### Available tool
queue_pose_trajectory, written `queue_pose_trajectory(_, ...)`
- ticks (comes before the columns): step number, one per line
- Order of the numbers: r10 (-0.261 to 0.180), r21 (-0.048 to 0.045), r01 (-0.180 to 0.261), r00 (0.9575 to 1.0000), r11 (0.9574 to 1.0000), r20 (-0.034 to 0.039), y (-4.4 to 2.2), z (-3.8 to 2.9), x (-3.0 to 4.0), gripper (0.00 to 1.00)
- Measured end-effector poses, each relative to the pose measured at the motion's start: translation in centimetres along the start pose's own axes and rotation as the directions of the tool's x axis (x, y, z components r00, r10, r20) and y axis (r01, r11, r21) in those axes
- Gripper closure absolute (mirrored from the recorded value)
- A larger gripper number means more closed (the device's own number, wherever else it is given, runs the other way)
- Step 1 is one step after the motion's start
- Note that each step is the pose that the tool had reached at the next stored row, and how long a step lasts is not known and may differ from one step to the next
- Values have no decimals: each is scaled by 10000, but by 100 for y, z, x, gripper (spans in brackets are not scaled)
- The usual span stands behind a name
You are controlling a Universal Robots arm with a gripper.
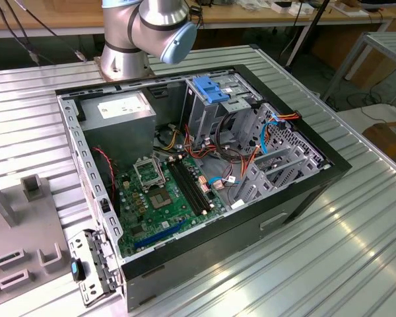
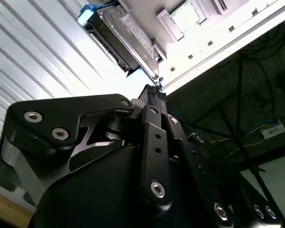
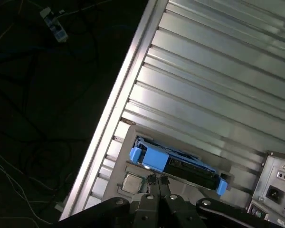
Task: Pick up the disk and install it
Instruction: 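Pick up the disk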
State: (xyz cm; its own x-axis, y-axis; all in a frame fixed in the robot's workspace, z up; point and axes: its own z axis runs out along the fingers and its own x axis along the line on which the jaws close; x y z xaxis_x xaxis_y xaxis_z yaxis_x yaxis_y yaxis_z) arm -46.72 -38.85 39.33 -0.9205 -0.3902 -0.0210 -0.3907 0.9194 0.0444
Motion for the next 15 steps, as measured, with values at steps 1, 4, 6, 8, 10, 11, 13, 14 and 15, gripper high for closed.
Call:
queue_pose_trajectory(1, -452, -10, 452, 9990, 9990, -20, 0, 0, 0, 89)
queue_pose_trajectory(4, -1257, -30, 1257, 9920, 9921, -55, 0, 0, 0, 89)
queue_pose_trajectory(6, -1582, -37, 1582, 9874, 9874, -69, 0, 0, 0, 89)
queue_pose_trajectory(8, -1827, -42, 1827, 9831, 9832, -80, 0, 0, 0, 89)
queue_pose_trajectory(10, -2221, -47, 2221, 9750, 9750, -99, 0, 1, 0, 89)
queue_pose_trajectory(11, -2390, -49, 2390, 9710, 9710, -110, 0, 1, 0, 89)
queue_pose_trajectory(13, -2782, -54, 2782, 9604, 9605, -130, -1, 1, 0, 89)
queue_pose_trajectory(14, -3073, -61, 3073, 9515, 9516, -145, -1, 1, 0, 89)
queue_pose_trajectory(15, -3251, -65, 3250, 9456, 9457, -154, -1, 1, 0, 89)
